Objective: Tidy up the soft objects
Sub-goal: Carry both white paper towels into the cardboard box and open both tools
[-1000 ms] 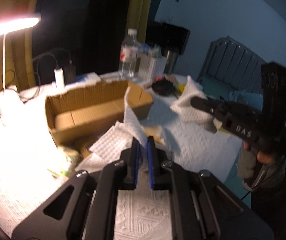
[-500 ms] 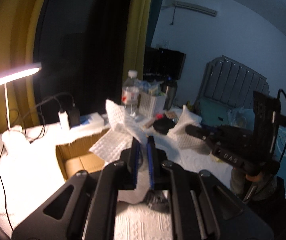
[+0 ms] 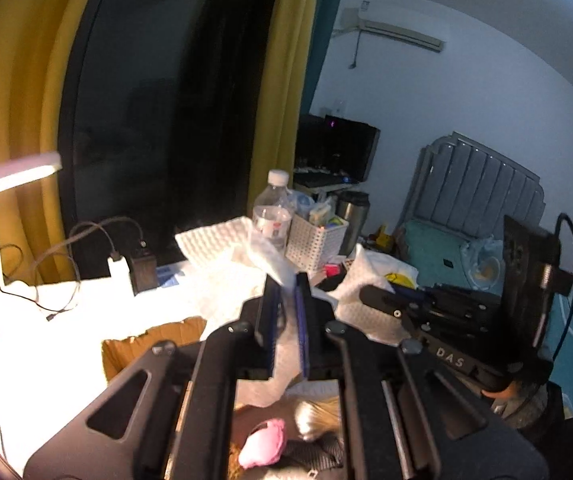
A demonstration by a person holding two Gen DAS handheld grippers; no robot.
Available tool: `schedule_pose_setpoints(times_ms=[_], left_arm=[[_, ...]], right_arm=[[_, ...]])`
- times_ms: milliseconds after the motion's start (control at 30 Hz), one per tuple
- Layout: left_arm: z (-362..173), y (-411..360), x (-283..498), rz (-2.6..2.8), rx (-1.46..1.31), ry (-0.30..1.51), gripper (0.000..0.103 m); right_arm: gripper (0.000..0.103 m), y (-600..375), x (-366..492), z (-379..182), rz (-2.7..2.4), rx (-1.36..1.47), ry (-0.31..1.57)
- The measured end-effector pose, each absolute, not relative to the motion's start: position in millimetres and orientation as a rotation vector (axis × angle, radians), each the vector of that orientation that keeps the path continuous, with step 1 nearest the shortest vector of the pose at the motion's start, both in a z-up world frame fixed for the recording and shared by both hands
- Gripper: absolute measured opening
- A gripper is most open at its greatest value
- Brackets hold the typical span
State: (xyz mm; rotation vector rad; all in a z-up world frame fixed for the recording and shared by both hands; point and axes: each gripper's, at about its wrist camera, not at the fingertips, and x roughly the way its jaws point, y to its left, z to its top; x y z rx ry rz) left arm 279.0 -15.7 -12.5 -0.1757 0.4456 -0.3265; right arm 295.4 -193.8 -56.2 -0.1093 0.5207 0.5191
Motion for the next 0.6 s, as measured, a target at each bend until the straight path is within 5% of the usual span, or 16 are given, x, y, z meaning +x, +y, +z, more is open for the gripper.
schedule_pose_setpoints(times_ms=[600], left_arm=[[-118,-31,366,-0.312,-0.212,0.665,0.009]], right_arm=[[0.013,-172,372,-127,0.578,-0.062,0.670]])
